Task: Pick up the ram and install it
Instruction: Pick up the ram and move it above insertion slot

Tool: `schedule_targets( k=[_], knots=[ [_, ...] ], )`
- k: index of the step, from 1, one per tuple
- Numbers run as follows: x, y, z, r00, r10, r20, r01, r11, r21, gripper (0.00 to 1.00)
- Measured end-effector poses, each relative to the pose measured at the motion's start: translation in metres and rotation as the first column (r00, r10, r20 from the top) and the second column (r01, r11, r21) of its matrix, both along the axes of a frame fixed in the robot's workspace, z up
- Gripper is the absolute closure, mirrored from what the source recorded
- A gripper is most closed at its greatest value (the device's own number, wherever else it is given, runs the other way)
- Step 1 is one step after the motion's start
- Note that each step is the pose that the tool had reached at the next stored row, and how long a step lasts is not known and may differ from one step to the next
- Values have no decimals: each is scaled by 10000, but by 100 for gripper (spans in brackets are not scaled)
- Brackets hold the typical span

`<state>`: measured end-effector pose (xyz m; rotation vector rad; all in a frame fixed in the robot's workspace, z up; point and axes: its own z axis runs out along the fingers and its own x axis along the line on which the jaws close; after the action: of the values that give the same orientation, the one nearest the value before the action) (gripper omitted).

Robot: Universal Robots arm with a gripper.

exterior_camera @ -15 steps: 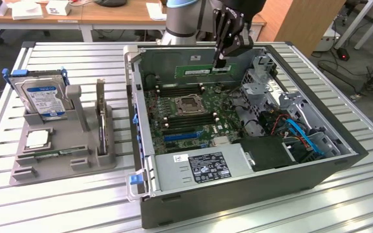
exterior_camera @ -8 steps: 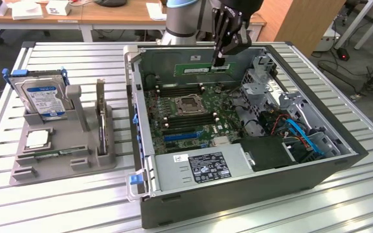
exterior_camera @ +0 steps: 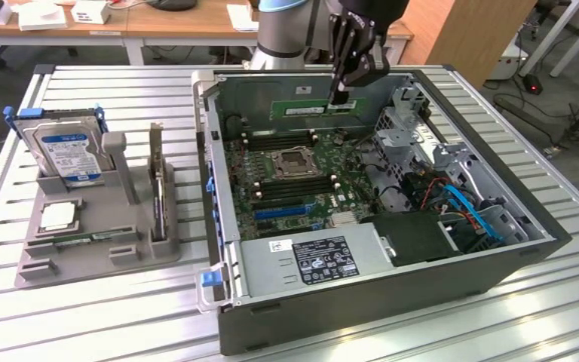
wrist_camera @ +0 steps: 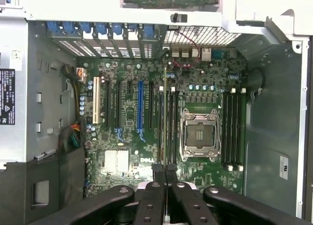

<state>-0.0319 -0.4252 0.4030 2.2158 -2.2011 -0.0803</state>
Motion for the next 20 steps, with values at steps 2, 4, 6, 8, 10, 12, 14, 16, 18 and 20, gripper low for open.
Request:
schedule_targets(
  k=[2,4,6,8,10,12,14,16,18,20],
  knots=[
    [0,0,-21,10000,-1,-1,1,10000,5,90],
    [0,0,-42,10000,-1,0,1,10000,11,90],
    [0,0,-58,10000,-1,0,1,10000,11,90],
    [0,0,-68,10000,-1,-1,1,10000,12,90],
    [1,0,-76,10000,-1,-1,1,10000,13,90],
    [1,0,-84,10000,0,-1,0,10000,14,90],
    [1,0,-97,10000,0,0,0,10000,20,90],
    [1,0,-114,10000,0,0,0,10000,40,90],
    [1,0,-134,10000,-1,0,1,10000,61,90],
    [1,0,-153,10000,0,1,0,10000,79,90]
  ],
)
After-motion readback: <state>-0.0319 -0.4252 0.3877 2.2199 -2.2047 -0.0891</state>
